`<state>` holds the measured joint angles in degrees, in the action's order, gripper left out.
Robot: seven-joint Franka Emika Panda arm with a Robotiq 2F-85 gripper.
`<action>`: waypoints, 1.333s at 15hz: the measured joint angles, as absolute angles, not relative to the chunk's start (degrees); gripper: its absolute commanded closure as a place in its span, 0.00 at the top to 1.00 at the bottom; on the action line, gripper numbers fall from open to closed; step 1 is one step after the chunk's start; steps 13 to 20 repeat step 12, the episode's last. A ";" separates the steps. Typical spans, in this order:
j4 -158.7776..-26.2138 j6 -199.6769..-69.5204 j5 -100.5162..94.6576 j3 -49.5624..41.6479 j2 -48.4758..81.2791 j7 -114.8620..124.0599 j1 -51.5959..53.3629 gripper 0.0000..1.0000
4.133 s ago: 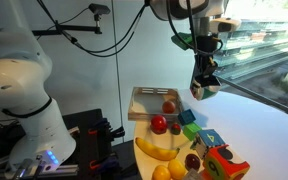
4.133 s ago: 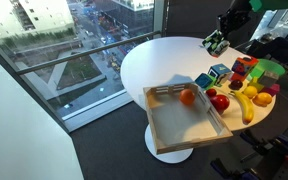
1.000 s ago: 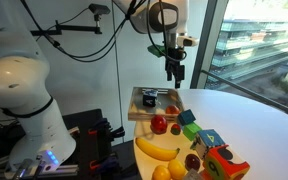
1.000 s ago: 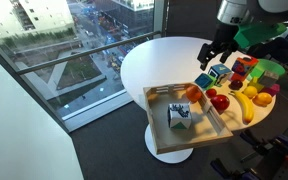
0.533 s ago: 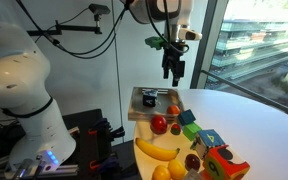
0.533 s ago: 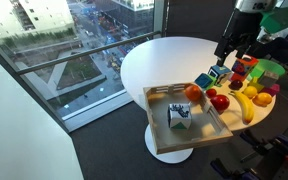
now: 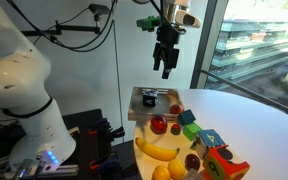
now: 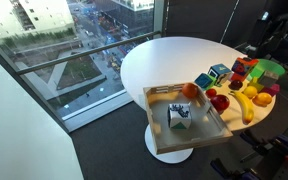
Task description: Put the white and black dice on the tray
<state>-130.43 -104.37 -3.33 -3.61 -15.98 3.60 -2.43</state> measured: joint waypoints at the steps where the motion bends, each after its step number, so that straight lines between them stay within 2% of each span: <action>1: -130.30 -103.16 -3.33 -3.72 -17.15 3.60 -2.81 1.00; 11: -130.18 -101.58 -3.33 -4.51 -26.46 3.67 -4.77 1.00; 20: -130.18 -101.58 -3.33 -4.60 -26.84 3.67 -4.77 1.00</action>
